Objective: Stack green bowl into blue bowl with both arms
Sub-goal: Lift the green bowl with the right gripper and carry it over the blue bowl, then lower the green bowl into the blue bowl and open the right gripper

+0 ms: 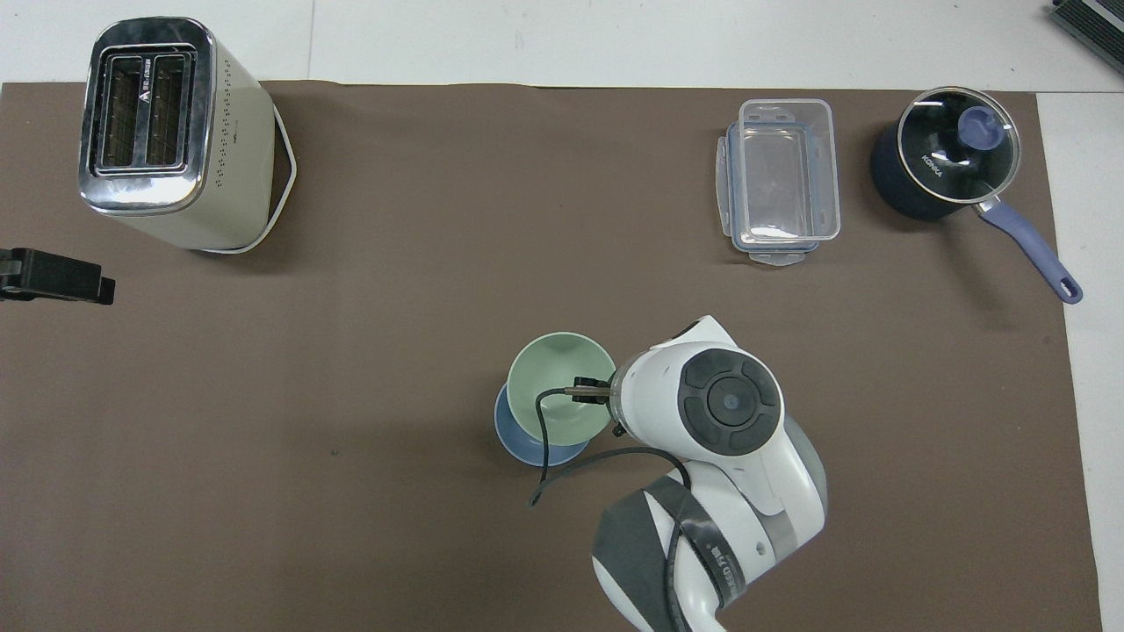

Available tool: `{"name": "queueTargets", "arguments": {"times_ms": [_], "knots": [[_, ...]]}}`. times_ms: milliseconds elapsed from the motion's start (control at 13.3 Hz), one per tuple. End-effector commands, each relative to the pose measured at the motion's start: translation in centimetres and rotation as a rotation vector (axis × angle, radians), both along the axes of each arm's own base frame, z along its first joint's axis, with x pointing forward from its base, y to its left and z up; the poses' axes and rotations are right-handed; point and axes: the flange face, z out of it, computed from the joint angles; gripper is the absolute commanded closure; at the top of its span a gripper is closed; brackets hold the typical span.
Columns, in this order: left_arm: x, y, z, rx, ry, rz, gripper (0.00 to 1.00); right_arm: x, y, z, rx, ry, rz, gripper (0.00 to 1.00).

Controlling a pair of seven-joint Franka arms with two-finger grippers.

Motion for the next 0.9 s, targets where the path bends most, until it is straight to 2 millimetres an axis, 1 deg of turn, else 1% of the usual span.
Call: {"name": "queueTargets", "arguments": {"times_ms": [0, 150, 225, 300, 600, 750, 825], "knots": [[0.6, 0.9, 0.4, 0.011, 0.012, 0.0, 0.0, -0.3, 0.5, -0.3, 0.016, -0.002, -0.018, 1.0], [0.5, 0.6, 1.0, 0.012, -0.012, -0.004, 0.0, -0.8, 0.3, -0.9, 0.009, 0.01, -0.013, 1.0], [0.4, 0.5, 1.0, 0.01, -0.014, -0.005, 0.0, -1.4, 1.3, -1.4, 0.004, 0.016, 0.006, 1.0], [0.3, 0.5, 1.1, 0.01, -0.014, -0.005, 0.0, -1.5, 1.5, -1.9, -0.002, 0.024, 0.002, 1.0], [0.2, 0.6, 1.0, 0.009, -0.008, -0.001, 0.0, -1.6, 1.6, -2.0, -0.001, 0.023, 0.002, 1.0], [0.1, 0.6, 1.0, 0.009, -0.005, -0.001, 0.0, -1.7, 1.7, -3.1, -0.012, 0.036, 0.004, 1.0], [0.1, 0.6, 0.9, 0.009, -0.002, -0.001, 0.0, -1.5, 1.8, -3.0, -0.003, 0.022, 0.001, 1.0]]}}
